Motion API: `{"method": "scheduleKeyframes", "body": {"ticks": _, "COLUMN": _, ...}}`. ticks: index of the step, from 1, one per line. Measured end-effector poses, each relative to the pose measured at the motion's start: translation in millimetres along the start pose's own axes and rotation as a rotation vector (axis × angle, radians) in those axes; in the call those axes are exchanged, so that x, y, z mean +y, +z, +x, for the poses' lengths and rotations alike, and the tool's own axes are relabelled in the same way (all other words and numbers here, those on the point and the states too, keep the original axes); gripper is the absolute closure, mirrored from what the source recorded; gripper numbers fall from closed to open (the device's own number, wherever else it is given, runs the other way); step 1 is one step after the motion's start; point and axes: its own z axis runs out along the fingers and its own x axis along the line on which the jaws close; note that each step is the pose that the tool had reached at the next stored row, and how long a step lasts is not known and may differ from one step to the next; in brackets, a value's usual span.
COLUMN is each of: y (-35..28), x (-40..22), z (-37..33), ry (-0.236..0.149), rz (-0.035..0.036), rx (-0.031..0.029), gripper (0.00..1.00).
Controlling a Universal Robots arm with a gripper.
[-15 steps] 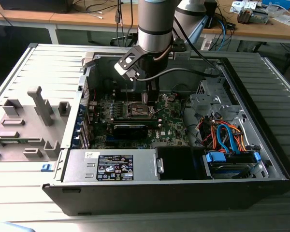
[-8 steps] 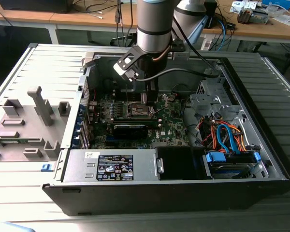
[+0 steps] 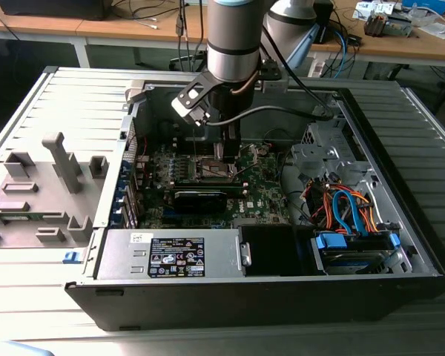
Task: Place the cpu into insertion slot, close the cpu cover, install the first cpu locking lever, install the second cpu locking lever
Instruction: 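Place the cpu into insertion slot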
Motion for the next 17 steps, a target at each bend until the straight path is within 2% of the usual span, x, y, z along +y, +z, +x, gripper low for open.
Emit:
{"method": "scheduleKeyframes", "body": {"ticks": 13, "y": 2.3, "x": -0.9, "z": 0.0, "ry": 0.0, "rz": 0.0, "rx": 0.0, "gripper": 0.45}}
{"method": "scheduleKeyframes", "body": {"ticks": 15, "y": 6.2, "x": -1.1, "z": -0.2, "ry": 0.0, "rz": 0.0, "rx": -0.0001, "gripper": 0.45}}
{"method": "scheduleKeyframes", "body": {"ticks": 17, "y": 6.2, "x": -1.1, "z": -0.2, "ry": 0.0, "rz": 0.0, "rx": -0.0001, "gripper": 0.45}}
